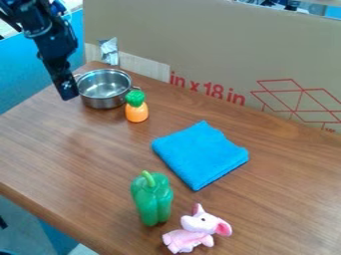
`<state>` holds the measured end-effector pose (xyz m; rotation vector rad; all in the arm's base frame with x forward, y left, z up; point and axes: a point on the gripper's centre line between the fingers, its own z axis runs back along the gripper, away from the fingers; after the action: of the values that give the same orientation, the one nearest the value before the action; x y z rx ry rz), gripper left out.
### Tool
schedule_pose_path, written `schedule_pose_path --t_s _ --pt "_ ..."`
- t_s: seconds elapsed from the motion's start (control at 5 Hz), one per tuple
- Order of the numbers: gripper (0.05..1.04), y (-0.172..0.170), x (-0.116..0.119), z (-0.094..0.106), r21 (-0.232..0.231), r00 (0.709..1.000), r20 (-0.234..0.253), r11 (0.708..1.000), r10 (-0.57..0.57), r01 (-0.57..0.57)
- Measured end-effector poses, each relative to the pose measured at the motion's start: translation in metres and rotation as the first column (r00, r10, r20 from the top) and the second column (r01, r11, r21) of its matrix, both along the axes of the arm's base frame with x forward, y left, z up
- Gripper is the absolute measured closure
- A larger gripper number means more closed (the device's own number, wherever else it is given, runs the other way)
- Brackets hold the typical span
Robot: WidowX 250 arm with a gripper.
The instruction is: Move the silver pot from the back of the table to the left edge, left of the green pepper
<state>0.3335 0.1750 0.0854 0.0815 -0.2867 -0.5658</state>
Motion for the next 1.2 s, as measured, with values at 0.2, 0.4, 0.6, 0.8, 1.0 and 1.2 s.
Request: schedule_pose_path --t_s 0.2,0.4,0.6,0.8,1.0,1.2 --pt "0.078 -0.006 0.004 -0.016 -0.013 0.999 -0.025 1.000 -0.024 0.024" --pt "0.077 -0.011 0.007 -0.021 -0.020 0.999 -0.033 0.999 -0.039 0.038" --pt "0.078 -0.019 0.016 -0.026 -0.010 0.997 -0.038 0.997 -0.074 0.074" --pt "0.078 -0.026 0.022 -0.026 0.015 0.994 -0.033 0.994 -0.103 0.104" --pt "0.078 -0.031 0.025 -0.026 0.025 0.996 -0.033 0.996 -0.086 0.087" --pt "0.078 -0.031 0.034 -0.017 0.055 0.997 -0.027 0.996 -0.068 0.069"
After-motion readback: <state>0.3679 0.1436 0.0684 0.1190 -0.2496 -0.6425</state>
